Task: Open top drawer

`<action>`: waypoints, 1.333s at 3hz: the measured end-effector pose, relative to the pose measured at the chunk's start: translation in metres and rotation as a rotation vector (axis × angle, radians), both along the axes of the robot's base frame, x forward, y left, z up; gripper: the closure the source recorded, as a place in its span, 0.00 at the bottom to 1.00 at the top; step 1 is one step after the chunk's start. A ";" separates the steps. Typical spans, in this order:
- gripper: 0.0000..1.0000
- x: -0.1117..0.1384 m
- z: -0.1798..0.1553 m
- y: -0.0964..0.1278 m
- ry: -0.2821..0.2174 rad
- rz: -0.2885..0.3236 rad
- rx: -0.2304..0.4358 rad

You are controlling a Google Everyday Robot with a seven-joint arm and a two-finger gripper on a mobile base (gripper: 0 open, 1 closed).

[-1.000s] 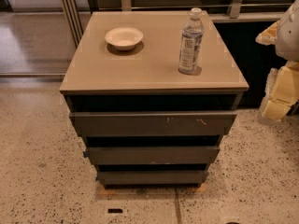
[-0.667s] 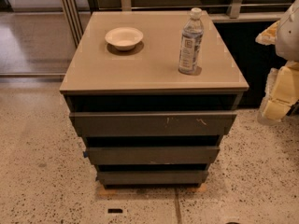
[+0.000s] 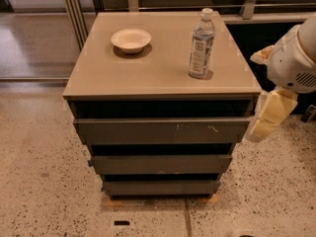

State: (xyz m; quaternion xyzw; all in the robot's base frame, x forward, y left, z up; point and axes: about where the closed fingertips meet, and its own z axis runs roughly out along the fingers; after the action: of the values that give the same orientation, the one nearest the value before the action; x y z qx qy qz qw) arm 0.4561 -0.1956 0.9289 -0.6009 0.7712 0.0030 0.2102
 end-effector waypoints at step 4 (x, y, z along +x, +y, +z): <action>0.00 0.027 -0.169 0.075 0.247 0.108 0.112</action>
Offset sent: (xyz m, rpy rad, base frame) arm 0.0310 0.0790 -0.1489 0.1548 0.2067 0.1182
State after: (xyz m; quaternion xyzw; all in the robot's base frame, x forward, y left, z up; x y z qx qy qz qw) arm 0.4827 -0.1205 0.7600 -0.6238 0.7564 0.1315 0.1464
